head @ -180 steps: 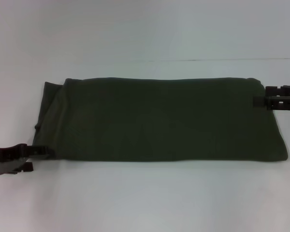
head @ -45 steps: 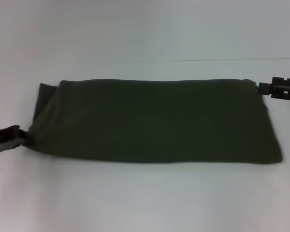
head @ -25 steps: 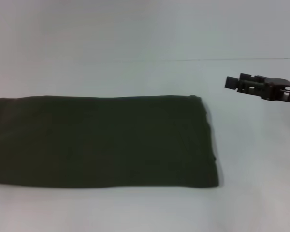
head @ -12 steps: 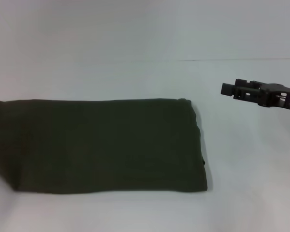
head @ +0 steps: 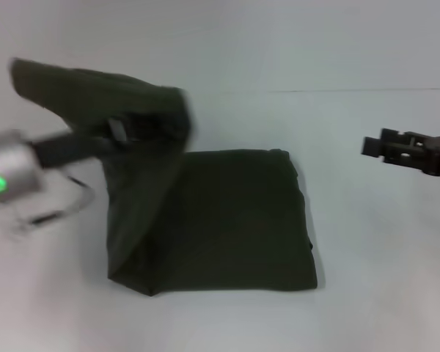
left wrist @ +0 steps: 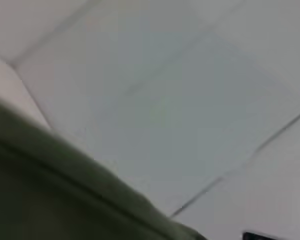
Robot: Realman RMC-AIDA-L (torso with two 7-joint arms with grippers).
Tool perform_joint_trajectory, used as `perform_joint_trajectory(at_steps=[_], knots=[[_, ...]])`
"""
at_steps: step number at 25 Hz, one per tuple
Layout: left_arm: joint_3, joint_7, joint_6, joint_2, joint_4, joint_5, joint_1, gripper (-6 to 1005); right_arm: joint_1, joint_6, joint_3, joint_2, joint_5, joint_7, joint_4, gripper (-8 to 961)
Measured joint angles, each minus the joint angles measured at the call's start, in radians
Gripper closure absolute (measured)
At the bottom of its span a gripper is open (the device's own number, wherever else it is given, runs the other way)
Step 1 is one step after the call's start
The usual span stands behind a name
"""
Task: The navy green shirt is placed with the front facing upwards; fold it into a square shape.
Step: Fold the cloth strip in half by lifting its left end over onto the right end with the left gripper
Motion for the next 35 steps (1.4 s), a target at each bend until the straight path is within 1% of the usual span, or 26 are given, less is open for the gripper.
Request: perform_joint_trajectory(at_steps=[2, 4, 6, 8, 11, 12, 13, 14, 18, 21, 35], knots=[[0.034, 0.086, -0.044, 0.001, -0.146, -0.031, -0.025, 960, -0.013, -0.006, 0.0, -0.009, 0.005, -0.001, 0.0, 56], [0.047, 0.206, -0.089, -0.001, -0.317, -0.055, -0.057, 961, -0.024, -0.009, 0.001, -0.02, 0.009, -0.004, 0.001, 56], [0.051, 0.3, -0.132, -0.004, -0.44, -0.065, -0.089, 961, -0.033, -0.009, 0.001, -0.03, 0.012, -0.008, 0.004, 56], [0.056, 0.413, -0.202, -0.007, -0.578, -0.069, -0.134, 961, -0.036, -0.009, 0.001, -0.037, 0.014, -0.01, 0.005, 56], [0.058, 0.515, -0.303, -0.008, -0.728, -0.063, -0.207, 961, -0.035, -0.01, 0.001, -0.044, 0.016, -0.011, 0.006, 56], [0.058, 0.515, -0.303, -0.008, -0.728, -0.063, -0.207, 961, -0.033, -0.01, 0.001, -0.044, 0.016, -0.013, 0.006, 56], [0.058, 0.551, -0.345, -0.009, -0.785, -0.061, -0.24, 961, -0.031, -0.01, 0.0, -0.044, 0.017, -0.015, 0.006, 56], [0.058, 0.567, -0.363, -0.009, -0.818, -0.06, -0.258, 961, -0.028, -0.01, -0.001, -0.044, 0.017, -0.018, 0.006, 56], [0.058, 0.593, -0.378, -0.009, -0.864, -0.058, -0.277, 956, -0.021, -0.003, -0.007, -0.043, 0.017, -0.025, 0.007, 56], [0.057, 0.603, -0.389, -0.009, -0.875, -0.056, -0.279, 942, -0.02, -0.003, -0.006, -0.041, 0.017, -0.025, 0.007, 56], [0.058, 0.587, -0.402, -0.009, -0.871, -0.053, -0.273, 888, -0.022, 0.0, -0.001, -0.033, 0.017, -0.038, 0.008, 57]])
